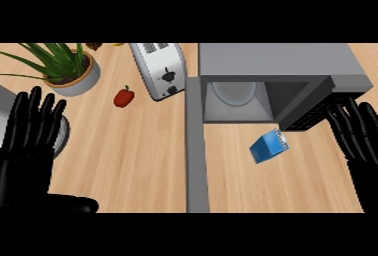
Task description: Pick up the milk, place it into the microwave and close the microwave
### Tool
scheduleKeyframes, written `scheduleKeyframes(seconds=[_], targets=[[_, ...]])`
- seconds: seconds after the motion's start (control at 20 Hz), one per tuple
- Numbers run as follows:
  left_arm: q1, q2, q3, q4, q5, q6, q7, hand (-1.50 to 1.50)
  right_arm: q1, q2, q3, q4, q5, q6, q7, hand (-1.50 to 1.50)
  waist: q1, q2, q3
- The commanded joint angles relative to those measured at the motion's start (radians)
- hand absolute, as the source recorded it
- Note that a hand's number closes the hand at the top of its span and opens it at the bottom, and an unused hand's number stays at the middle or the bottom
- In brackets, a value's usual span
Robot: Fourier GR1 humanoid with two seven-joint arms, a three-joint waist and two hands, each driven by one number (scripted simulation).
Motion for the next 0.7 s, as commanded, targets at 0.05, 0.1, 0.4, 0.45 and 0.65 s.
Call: scheduleKeyframes(seconds=[0.05, 0.1, 0.4, 0.45, 0.65], targets=[[0.084, -0.056, -0.009, -0.016, 0.087, -0.015, 0.001, -1.50, 0.010, -0.027, -0.016, -0.023, -0.075, 0.052, 0.079, -1.50, 0.004, -0.001, 0.000], [0.149, -0.047, -0.024, -0.091, 0.082, -0.031, 0.015, -1.50, 0.102, -0.001, 0.006, -0.034, -0.048, 0.077, -0.002, -1.50, 0.003, -0.002, 0.000], [0.298, -0.058, -0.035, -0.055, 0.101, -0.097, -0.120, -1.50, 0.107, 0.048, 0.026, 0.048, 0.014, 0.075, -0.042, -1.50, 0.007, -0.001, 0.000], [0.326, -0.044, -0.026, -0.139, 0.125, -0.099, -0.076, -1.50, 0.134, 0.023, -0.025, 0.045, -0.023, 0.111, -0.068, -1.50, 0.006, -0.002, 0.000], [0.324, -0.058, -0.105, -0.130, 0.065, -0.056, -0.089, -1.50, 0.196, 0.030, -0.040, 0.110, -0.040, 0.167, -0.129, -1.50, 0.003, -0.002, 0.000]])
